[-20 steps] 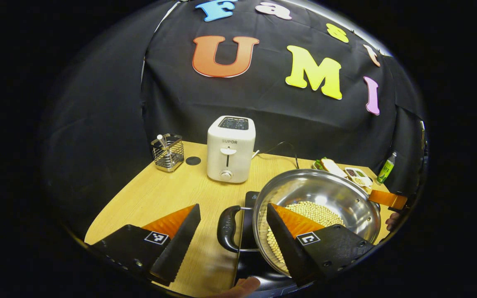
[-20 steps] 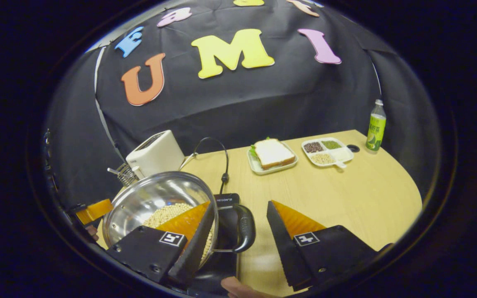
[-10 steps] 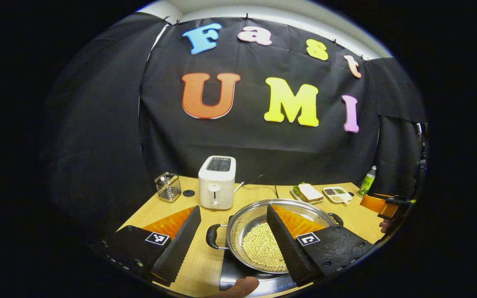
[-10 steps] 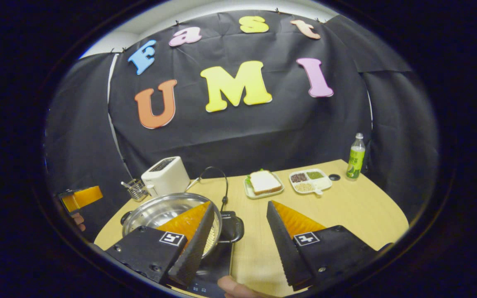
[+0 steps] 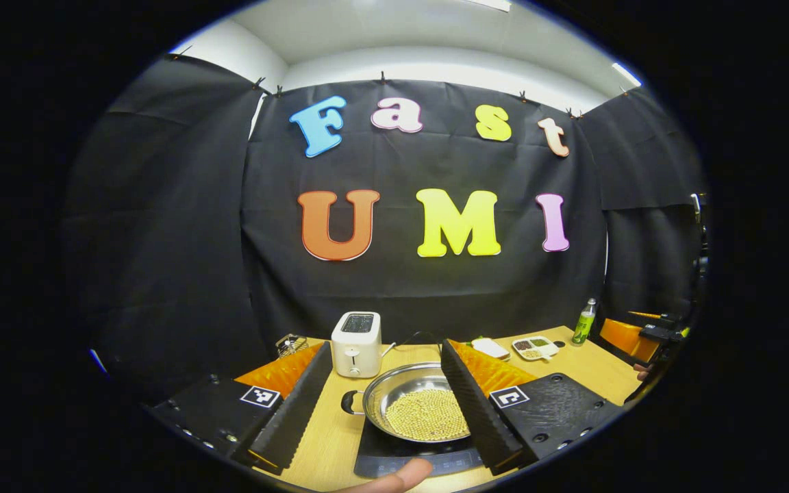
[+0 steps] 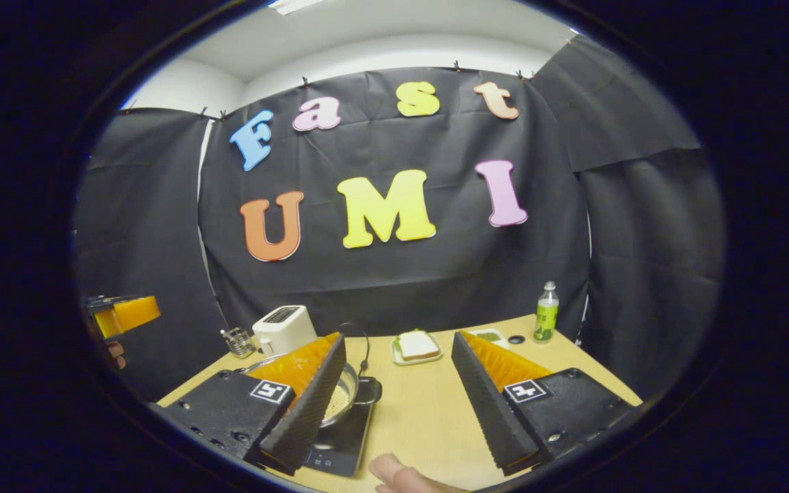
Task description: First push the handle of the pot to place it horizontally, then grasp the pot with both hands and set it on the induction cooktop.
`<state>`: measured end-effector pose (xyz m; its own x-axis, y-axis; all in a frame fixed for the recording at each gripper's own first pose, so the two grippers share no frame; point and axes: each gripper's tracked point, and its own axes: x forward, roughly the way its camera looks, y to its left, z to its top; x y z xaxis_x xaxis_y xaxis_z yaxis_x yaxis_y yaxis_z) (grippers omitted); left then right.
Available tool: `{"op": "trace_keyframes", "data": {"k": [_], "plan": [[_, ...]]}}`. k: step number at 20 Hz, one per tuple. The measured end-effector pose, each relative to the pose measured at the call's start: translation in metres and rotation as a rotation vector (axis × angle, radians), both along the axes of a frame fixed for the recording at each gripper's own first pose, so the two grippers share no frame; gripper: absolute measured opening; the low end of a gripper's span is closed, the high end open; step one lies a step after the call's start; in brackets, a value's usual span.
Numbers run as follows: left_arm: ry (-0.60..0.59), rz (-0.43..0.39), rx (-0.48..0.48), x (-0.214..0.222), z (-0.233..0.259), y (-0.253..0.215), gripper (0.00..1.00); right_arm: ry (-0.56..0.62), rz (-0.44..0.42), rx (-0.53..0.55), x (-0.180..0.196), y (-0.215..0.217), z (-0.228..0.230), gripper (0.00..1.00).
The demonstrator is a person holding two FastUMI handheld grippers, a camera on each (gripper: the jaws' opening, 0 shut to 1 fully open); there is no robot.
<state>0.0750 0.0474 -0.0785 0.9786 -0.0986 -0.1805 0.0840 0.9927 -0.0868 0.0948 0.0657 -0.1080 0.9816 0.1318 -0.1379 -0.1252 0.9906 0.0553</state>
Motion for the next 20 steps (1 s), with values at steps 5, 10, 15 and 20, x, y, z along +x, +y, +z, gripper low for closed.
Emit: {"op": "trace_keyframes", "data": {"k": [5,10,15,20], "plan": [[-0.058,-0.019,-0.017,-0.037,0.024,-0.025,0.95,-0.082,-0.021,-0.006,-0.053,-0.028,0.034,0.96],[-0.123,-0.032,0.01,-0.076,0.047,-0.047,0.95,-0.163,-0.031,-0.016,-0.111,-0.049,0.056,0.96],[-0.176,-0.086,0.0,-0.112,0.053,-0.071,0.95,-0.183,-0.028,-0.016,-0.152,-0.065,0.057,0.96],[-0.179,-0.122,-0.024,-0.134,0.036,-0.087,0.95,-0.174,0.0,-0.018,-0.167,-0.065,0.045,0.96]]}}
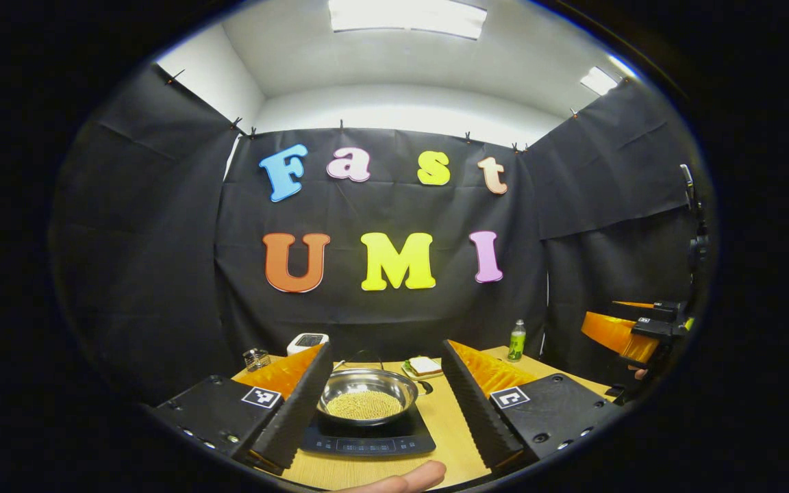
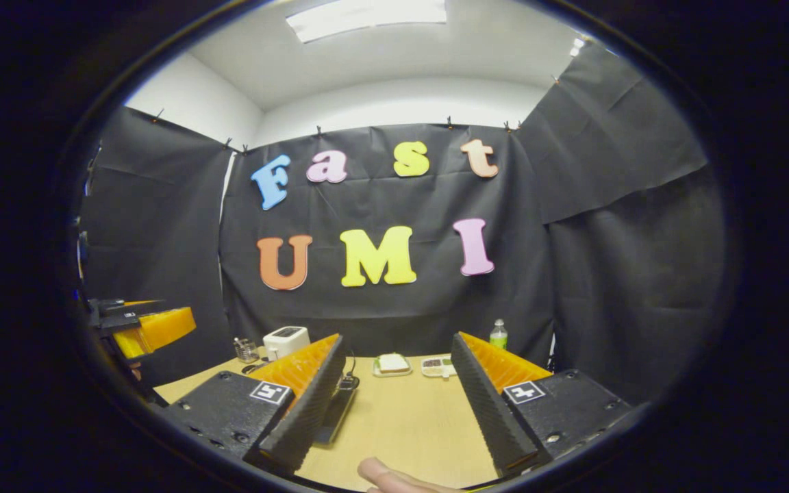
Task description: First push the handle of the pot to place it horizontally, then grasp the pot with both hands and set it on the induction cooktop.
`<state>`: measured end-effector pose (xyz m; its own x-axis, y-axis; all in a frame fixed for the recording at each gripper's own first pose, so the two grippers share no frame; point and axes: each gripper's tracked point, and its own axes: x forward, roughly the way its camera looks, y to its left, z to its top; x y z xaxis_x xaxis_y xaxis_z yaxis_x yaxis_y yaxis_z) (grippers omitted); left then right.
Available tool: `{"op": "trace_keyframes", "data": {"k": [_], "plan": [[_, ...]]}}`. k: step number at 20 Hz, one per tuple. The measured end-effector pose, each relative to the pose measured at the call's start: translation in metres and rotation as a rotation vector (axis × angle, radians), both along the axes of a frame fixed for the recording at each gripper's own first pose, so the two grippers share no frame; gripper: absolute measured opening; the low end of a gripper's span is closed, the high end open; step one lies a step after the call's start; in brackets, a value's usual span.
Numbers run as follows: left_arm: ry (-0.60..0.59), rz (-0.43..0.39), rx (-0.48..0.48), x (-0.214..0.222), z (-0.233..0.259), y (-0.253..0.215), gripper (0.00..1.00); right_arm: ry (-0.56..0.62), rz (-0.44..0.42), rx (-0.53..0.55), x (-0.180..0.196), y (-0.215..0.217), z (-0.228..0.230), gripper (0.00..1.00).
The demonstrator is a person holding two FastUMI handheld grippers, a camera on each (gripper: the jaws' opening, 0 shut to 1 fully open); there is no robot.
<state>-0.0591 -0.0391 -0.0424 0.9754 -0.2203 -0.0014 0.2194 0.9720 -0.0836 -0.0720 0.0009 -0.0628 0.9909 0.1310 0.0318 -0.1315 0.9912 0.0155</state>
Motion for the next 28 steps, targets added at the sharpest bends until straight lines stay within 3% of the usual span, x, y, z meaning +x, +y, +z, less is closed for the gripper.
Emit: {"op": "trace_keyframes", "data": {"k": [13,28], "plan": [[-0.001,-0.018,-0.04,-0.003,-0.007,-0.001,0.95,0.026,0.022,0.006,0.004,0.014,-0.007,0.96],[-0.016,-0.045,-0.02,-0.01,-0.013,-0.008,0.95,0.023,0.034,0.028,0.005,0.018,-0.01,0.98]]}}
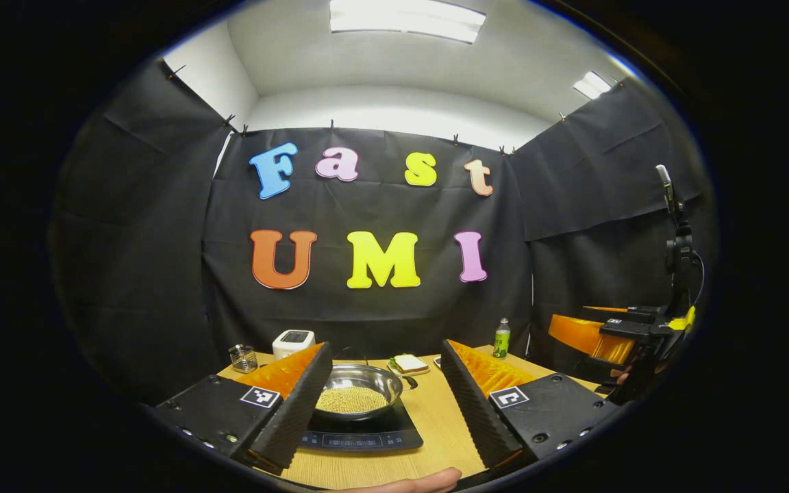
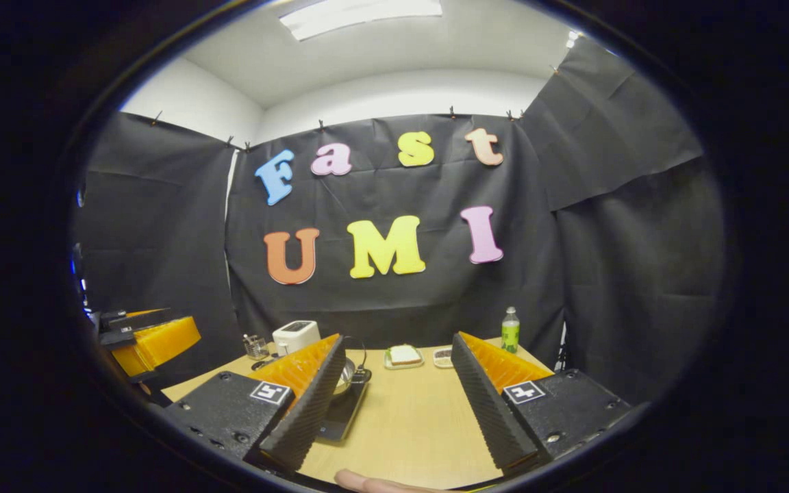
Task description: First push the handle of the pot to place it horizontally, then grasp the pot with both hands and set it on the induction cooktop.
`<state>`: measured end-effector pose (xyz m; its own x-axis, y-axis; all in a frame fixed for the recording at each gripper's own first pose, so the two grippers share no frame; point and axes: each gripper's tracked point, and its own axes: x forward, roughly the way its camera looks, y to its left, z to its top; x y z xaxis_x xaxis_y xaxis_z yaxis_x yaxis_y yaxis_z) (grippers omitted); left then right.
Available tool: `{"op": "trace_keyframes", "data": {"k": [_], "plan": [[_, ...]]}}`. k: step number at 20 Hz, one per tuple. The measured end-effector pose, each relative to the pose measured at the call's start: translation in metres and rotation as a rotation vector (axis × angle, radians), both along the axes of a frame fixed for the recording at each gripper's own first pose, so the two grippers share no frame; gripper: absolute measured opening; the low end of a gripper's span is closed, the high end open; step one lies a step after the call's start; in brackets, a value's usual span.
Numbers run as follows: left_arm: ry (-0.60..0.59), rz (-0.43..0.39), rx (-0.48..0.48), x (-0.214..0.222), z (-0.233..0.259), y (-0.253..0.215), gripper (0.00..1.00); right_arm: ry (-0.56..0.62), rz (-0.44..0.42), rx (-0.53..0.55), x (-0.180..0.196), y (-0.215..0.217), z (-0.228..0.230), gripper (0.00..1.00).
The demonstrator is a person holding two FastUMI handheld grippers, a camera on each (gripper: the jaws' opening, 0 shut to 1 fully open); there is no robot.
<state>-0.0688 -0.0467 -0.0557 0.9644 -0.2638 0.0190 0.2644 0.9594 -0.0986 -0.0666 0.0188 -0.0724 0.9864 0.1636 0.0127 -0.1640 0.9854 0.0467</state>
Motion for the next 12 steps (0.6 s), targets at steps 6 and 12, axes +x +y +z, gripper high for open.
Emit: {"op": "trace_keyframes", "data": {"k": [6,12], "plan": [[0.004,0.032,-0.038,0.002,-0.003,0.012,0.95,-0.045,0.025,-0.001,-0.006,0.012,0.008,0.96],[0.019,0.03,-0.054,0.002,-0.009,0.017,0.95,-0.035,0.031,0.011,-0.004,0.014,0.002,0.96]]}}
